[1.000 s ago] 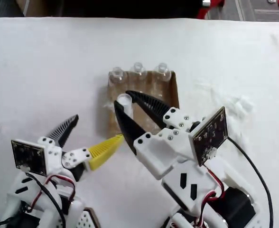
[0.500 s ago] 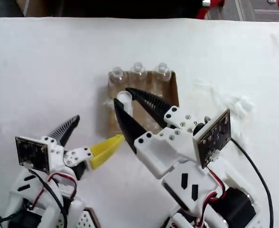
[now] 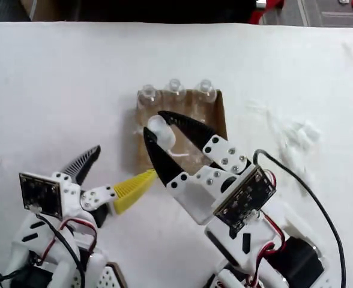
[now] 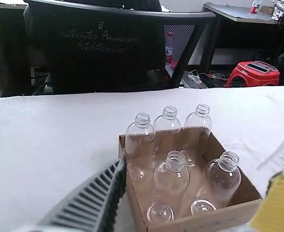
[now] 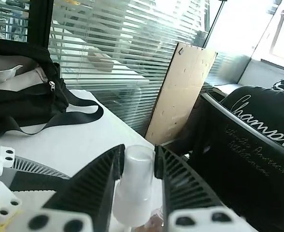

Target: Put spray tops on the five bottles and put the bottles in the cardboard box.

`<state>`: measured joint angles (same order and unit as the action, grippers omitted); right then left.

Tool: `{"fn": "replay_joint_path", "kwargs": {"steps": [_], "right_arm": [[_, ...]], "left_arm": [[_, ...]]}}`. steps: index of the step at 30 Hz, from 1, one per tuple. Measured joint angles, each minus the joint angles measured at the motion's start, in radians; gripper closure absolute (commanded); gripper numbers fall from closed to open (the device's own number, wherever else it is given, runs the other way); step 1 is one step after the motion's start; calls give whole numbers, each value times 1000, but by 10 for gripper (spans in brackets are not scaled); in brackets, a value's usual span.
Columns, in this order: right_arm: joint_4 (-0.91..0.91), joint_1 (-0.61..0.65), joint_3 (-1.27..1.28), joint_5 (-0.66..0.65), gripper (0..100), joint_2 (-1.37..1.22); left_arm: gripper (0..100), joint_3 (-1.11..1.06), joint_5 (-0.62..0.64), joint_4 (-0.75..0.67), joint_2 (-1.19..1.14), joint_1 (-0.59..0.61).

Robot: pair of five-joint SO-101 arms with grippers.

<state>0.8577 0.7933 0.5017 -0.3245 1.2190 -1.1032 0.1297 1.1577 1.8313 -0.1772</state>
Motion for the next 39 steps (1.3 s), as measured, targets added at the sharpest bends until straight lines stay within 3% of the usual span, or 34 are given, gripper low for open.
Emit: {"fn": "replay_joint_path", "kwargs": {"steps": [11,21,27,33,39], "right_arm": [[-3,0,0,-8,982,0],[-38,0,0,110,981,-5],[-244,-2,83,110,981,-9],[-539,-104,189,114,981,-20],[-605,-137,224,114,981,-25]], "left_arm": [[582,-2,0,0,0,0],[582,-2,0,0,0,0],[582,-5,0,0,0,0],[582,-64,0,-21,-2,0],[582,-74,0,-32,0,-2]]}}
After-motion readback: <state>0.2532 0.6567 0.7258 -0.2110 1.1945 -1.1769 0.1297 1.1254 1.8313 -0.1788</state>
